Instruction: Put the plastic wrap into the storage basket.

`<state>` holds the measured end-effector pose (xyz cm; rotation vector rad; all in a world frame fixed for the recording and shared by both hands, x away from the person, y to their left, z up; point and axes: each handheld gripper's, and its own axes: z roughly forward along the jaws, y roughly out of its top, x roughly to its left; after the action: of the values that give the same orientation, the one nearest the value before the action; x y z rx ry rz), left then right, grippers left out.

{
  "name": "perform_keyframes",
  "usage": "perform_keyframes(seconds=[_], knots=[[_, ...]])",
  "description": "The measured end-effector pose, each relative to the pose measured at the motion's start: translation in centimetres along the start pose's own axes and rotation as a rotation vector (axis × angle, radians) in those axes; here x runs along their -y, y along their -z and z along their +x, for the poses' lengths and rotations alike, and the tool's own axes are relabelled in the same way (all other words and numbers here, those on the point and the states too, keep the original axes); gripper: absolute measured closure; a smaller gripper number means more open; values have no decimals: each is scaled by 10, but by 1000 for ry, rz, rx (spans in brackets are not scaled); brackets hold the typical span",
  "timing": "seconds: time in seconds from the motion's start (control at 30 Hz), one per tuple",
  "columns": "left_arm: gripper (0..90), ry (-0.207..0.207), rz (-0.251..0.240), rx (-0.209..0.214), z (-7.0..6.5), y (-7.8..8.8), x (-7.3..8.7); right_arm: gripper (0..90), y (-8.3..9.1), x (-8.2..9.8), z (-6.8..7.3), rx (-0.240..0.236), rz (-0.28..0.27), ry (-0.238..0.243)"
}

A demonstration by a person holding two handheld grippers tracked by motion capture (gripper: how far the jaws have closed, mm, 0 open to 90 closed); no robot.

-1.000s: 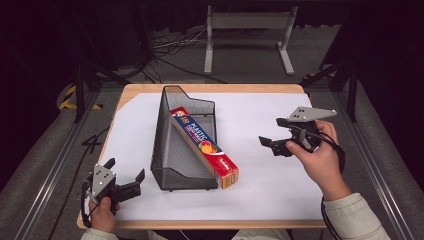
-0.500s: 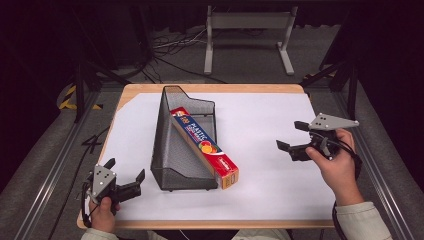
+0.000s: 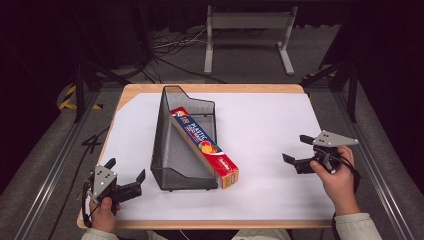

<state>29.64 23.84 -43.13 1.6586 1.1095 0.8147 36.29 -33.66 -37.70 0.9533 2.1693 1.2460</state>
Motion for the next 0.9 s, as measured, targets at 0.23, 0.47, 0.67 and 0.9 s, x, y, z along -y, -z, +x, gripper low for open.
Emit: perform_keyframes(seconds=[0.23, 0.47, 0.67, 0.9], knots=[[1, -5, -4, 8, 0, 0, 0, 55, -7, 24, -1, 3, -4, 10], [1, -4, 0, 21, 0, -1, 0, 49, -8, 42, -1, 7, 5, 0], [1, -13, 23, 47, -1, -4, 1, 47, -10, 55, 0, 3, 16, -19], [1, -19, 31, 69, -1, -6, 1, 40, -11, 62, -1, -3, 24, -38]])
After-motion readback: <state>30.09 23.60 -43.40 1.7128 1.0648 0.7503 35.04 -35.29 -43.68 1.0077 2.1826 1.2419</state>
